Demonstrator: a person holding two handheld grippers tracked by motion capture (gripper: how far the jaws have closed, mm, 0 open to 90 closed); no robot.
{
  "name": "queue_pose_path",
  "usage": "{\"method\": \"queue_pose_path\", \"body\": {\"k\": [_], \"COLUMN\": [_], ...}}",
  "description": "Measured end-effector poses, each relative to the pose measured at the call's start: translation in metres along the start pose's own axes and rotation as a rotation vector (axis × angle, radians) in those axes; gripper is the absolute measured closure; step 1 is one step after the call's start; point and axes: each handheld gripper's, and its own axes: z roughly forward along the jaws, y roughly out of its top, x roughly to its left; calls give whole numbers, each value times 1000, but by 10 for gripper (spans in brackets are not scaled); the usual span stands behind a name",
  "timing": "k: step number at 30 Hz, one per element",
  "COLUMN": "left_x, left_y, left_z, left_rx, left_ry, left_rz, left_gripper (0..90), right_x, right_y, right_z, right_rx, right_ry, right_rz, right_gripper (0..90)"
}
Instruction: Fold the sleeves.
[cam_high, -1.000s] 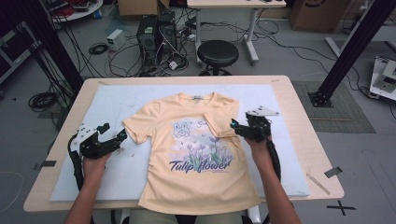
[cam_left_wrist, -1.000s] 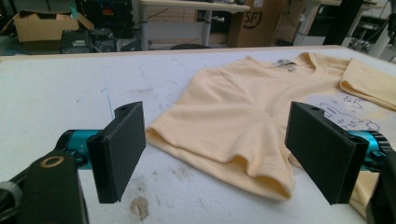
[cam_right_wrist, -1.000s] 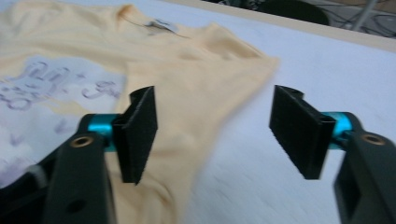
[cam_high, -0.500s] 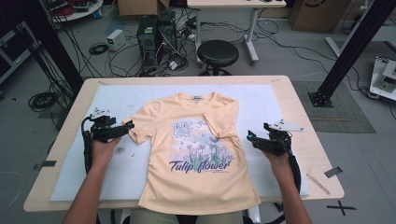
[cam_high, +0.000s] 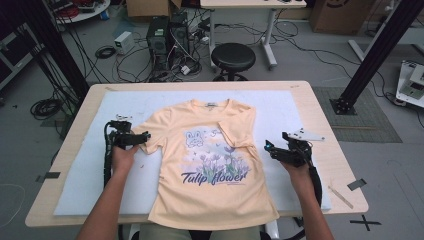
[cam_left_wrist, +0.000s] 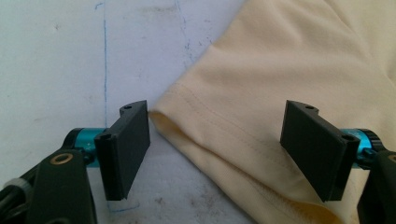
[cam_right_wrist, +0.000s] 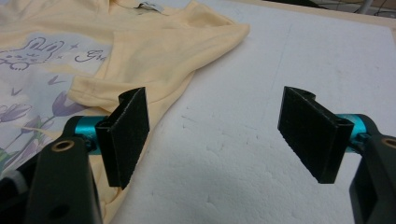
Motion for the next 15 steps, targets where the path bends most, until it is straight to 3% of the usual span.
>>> {"method": "queue_pose_path", "body": {"k": [3, 4, 5, 6, 7, 8, 10, 15], "left_x": [0, -1, -1, -2, -1, 0, 0, -8], "left_y": [-2, -3, -3, -4, -4, -4, -4, 5], "left_z": [-2, -3, -4, -4, -5, -6, -6, -11], "left_rx": [-20, -29, -30, -37, -42, -48, -55, -107], "left_ry": [-4, -12, -22, -29, -40, -91, -110, -191], "left_rz": [10, 17, 18, 17, 12, -20, -21, -28], "left_gripper": [321, 474, 474, 531, 675, 753, 806, 823], "right_x": [-1, 0, 0, -1, -1, -1, -1, -2], "right_y": [0, 0, 0, 0, 0, 0, 0, 0], "right_z": [0, -1, -1, -1, -1, -1, -1, 0], "right_rx": [-2, -2, -2, -5, -6, -6, -4, -6], "right_ry": [-6, -10, -10, -11, -11, -13, -13, -17], "right_rz": [2, 5, 5, 3, 5, 4, 5, 6], "right_gripper": [254, 254, 254, 254, 254, 254, 254, 254]}}
